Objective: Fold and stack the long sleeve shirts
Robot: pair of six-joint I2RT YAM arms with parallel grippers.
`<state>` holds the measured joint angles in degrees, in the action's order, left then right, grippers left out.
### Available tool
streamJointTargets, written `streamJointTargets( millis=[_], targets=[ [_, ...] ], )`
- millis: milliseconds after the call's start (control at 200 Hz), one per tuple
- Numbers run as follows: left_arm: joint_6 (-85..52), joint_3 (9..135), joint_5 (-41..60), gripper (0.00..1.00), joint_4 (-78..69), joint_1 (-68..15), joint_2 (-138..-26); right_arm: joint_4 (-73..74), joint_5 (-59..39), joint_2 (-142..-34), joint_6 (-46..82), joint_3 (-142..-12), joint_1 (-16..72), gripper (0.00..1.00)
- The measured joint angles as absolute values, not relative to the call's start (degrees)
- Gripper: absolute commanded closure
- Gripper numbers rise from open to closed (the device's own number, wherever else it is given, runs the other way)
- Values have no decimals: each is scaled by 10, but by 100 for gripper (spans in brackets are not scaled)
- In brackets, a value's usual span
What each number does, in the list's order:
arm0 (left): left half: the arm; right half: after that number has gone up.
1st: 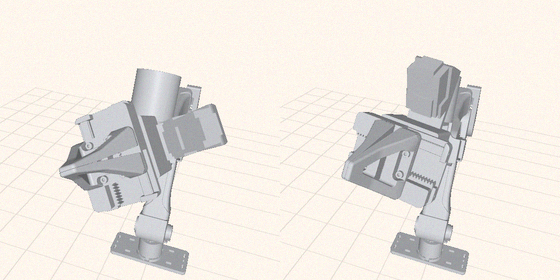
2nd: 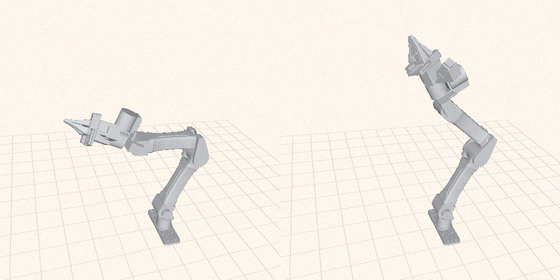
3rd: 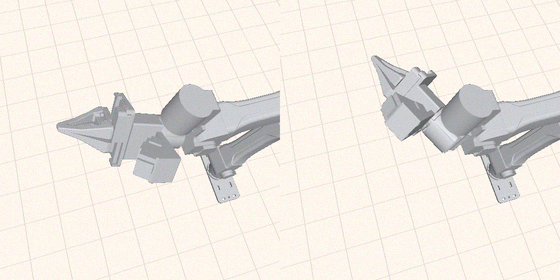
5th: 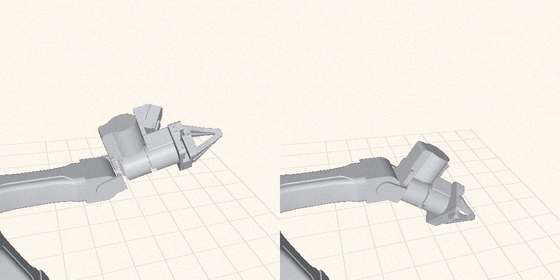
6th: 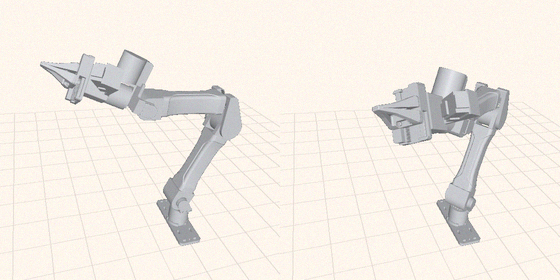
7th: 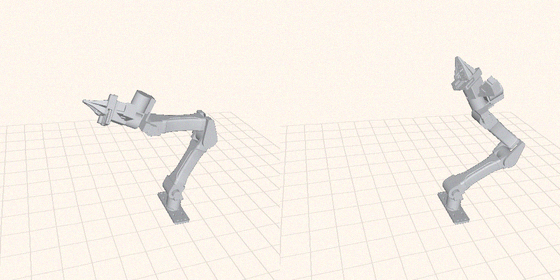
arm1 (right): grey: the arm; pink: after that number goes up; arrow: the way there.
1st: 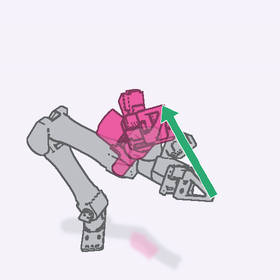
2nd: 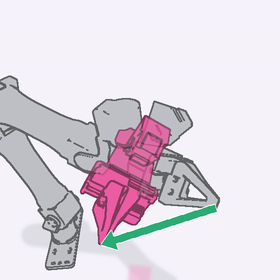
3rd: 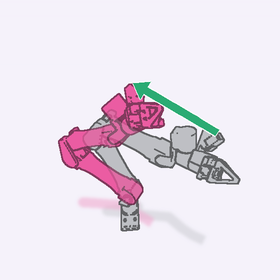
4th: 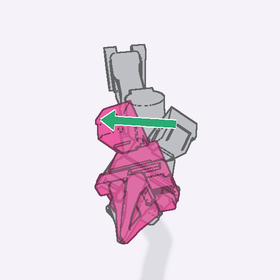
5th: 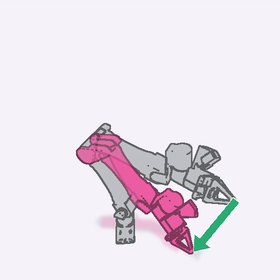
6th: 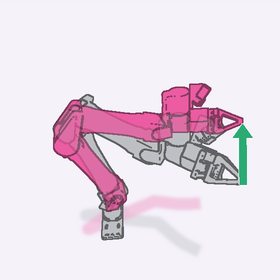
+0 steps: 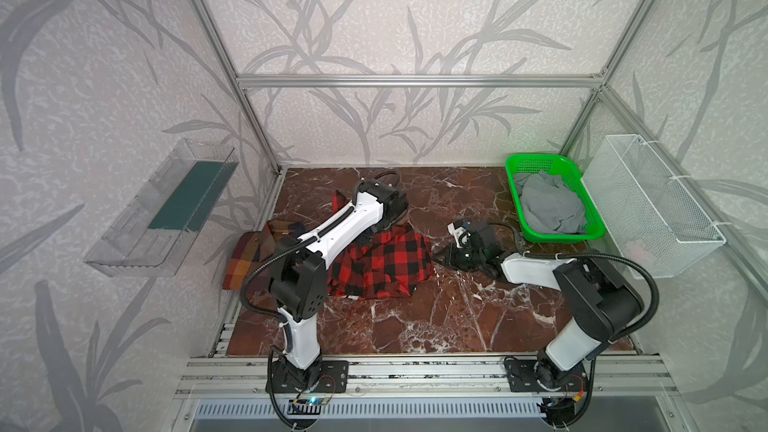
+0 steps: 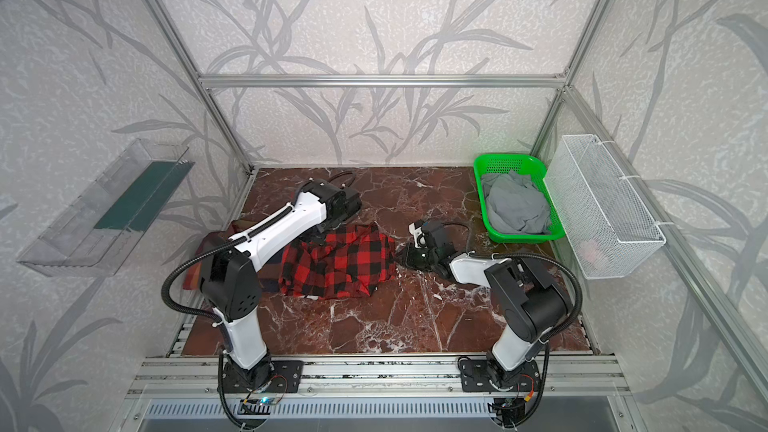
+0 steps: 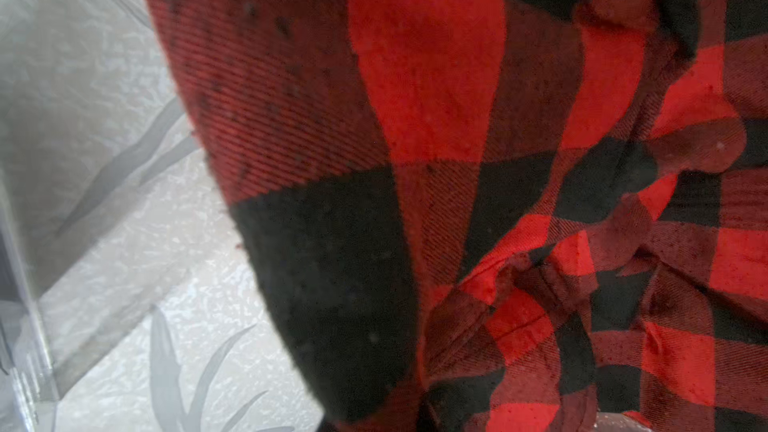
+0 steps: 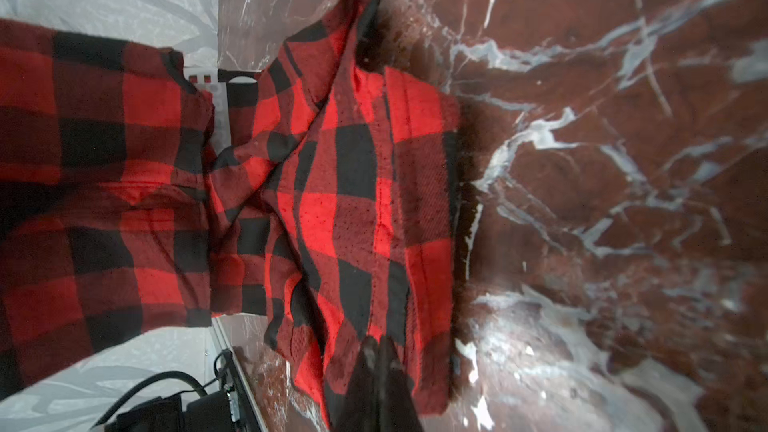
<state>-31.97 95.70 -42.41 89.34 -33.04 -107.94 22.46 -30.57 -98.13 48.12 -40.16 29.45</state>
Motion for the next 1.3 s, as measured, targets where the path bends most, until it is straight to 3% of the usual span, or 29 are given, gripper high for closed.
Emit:
streamJointTargets(
  millis=[370, 700, 1300],
  targets=[
    [-361, 1035, -466, 100, 912, -358, -1150, 292, -281, -1012, 523, -414, 349, 100],
    [-364, 1052, -429, 100, 915, -364, -1150, 363, -211, -1060, 566, -466, 438, 100],
    [-367, 1033, -381, 100, 917, -368, -1129, 446, -115, -1256, 675, -633, 519, 100]
  ],
)
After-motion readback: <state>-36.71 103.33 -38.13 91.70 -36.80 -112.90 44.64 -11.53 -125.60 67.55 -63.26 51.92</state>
